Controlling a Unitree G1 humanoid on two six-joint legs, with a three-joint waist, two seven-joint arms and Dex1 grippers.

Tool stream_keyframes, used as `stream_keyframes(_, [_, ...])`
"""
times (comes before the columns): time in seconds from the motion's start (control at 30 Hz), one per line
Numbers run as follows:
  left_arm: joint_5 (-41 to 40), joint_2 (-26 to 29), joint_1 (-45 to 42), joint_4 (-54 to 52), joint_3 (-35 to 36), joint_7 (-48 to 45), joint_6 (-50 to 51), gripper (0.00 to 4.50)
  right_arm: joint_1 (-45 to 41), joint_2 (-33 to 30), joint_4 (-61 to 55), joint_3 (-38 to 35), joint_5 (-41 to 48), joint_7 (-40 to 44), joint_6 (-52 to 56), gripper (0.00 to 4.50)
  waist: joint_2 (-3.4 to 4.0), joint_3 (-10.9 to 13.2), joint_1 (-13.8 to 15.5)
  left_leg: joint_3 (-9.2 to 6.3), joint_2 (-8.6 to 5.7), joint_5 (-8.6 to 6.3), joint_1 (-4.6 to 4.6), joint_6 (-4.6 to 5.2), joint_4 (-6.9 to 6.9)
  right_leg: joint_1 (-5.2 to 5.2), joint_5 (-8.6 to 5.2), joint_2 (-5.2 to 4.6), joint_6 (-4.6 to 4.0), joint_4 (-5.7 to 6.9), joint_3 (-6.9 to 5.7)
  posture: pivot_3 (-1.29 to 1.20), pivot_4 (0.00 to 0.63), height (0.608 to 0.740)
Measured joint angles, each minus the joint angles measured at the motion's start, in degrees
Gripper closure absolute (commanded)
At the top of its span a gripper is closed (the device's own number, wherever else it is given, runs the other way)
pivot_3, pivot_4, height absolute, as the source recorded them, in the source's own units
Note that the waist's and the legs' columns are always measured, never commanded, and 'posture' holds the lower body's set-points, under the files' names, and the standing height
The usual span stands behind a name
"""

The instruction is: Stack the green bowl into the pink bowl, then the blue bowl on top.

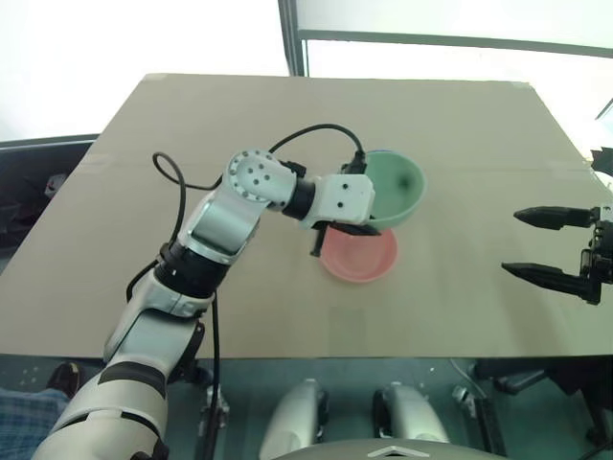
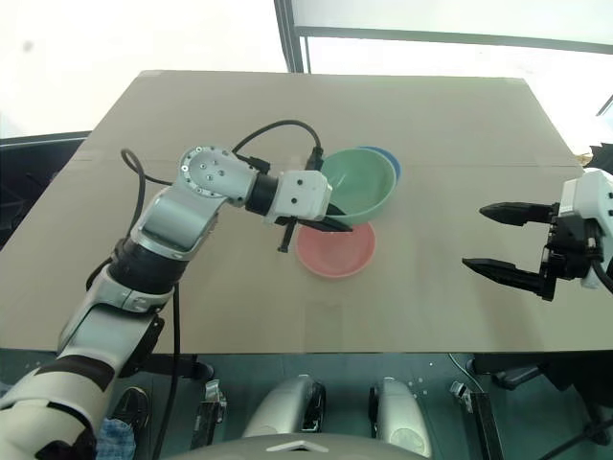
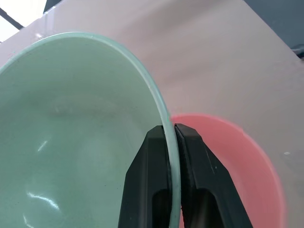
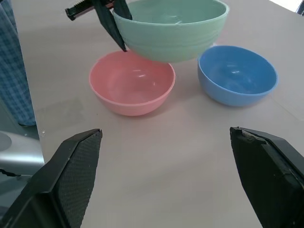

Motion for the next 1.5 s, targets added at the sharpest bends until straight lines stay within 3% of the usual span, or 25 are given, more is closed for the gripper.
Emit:
stream_keyframes(0.2, [0.76,1.69,0.46,-1.03,-0.92,-1.55,-0.33,4.46,0.77,-0.01,-0.18,-0.09,-0.18,-0.08,-0.15,0.00,0.00,0.00,0.03,0.00,0.00,0.01,-0.03,-0.01,0.04,0.00,0.00,0.03,0.01,0.01,0.00,0.00,0.150,0.740])
stream_keyframes(0.23, [0.66,1.68,0.69,-1.21,-0.92,-1.54,-0.32,4.09,0.75,-0.01,-0.18,-0.09,-0.28,-0.20,-0.22,0.00,-0.01,0.00,0.07,0.00,0.00,0.02,-0.03,-0.02,0.06,0.00,0.00,0.04,0.01,0.01,0.00,0.00,0.150,0.740])
stream_keyframes(0.27, [0.61,1.68,0.74,-1.21,-0.91,-1.54,-0.30,4.09,0.75,-0.01,-0.18,-0.09,-0.37,-0.25,-0.25,0.00,-0.01,0.00,0.08,0.00,0.00,0.02,-0.04,-0.03,0.06,0.00,0.00,0.04,0.01,0.01,-0.01,0.00,0.150,0.740])
stream_keyframes(0.3, [0.17,1.67,0.82,-1.22,-0.83,-1.51,-0.28,3.54,0.68,-0.01,-0.17,-0.08,-0.52,-0.37,-0.37,0.00,-0.01,0.00,0.08,0.00,0.00,0.02,-0.04,-0.03,0.07,0.00,-0.01,0.04,0.02,0.01,0.00,0.00,0.150,0.740])
stream_keyframes(0.53, [-3.79,0.99,0.91,-1.27,1.30,-1.39,0.19,0.95,-2.21,0.00,1.23,1.15,-1.62,-0.71,-1.86,0.00,-0.01,0.01,0.02,-0.01,0.02,0.02,0.00,-0.03,0.11,0.04,-0.01,0.08,0.02,0.03,-0.01,0.00,0.150,0.740])
stream_keyframes(0.77, [-2.41,-0.34,-2.13,2.47,2.54,2.51,-1.40,0.95,-2.88,0.02,2.48,2.60,-2.01,-0.66,-2.60,0.00,-0.02,0.02,0.15,-0.04,0.01,0.01,0.00,-0.01,0.21,0.10,0.00,0.09,0.04,0.03,-0.05,0.00,0.150,0.740])
stream_keyframes(0.93, [3.36,-3.24,-8.07,17.48,3.05,10.88,-8.28,0.95,-3.24,0.08,2.61,3.08,-2.09,-0.76,-2.71,0.00,-0.02,0.02,0.06,-0.06,0.00,-0.02,0.06,0.04,0.30,0.20,0.04,0.12,0.11,0.02,-0.06,0.00,0.150,0.740])
stream_keyframes(1.2, [15.88,-9.35,-16.40,49.46,-0.97,20.94,-29.18,0.95,-2.68,0.61,2.56,3.04,-2.35,-1.02,-3.12,0.00,-0.09,0.08,0.22,-0.05,-0.02,-0.09,-0.04,0.15,0.35,0.19,0.05,0.10,0.13,-0.05,-0.07,0.00,0.150,0.740])
stream_keyframes(1.5, [23.54,-16.95,-22.58,69.12,-2.71,31.06,-37.80,0.95,-1.67,0.91,2.24,2.83,-2.42,-2.03,-3.72,0.00,-0.22,0.17,0.38,-0.01,-0.05,-0.16,-0.11,0.26,0.48,0.18,0.08,0.06,0.24,-0.08,-0.04,0.00,0.150,0.740])
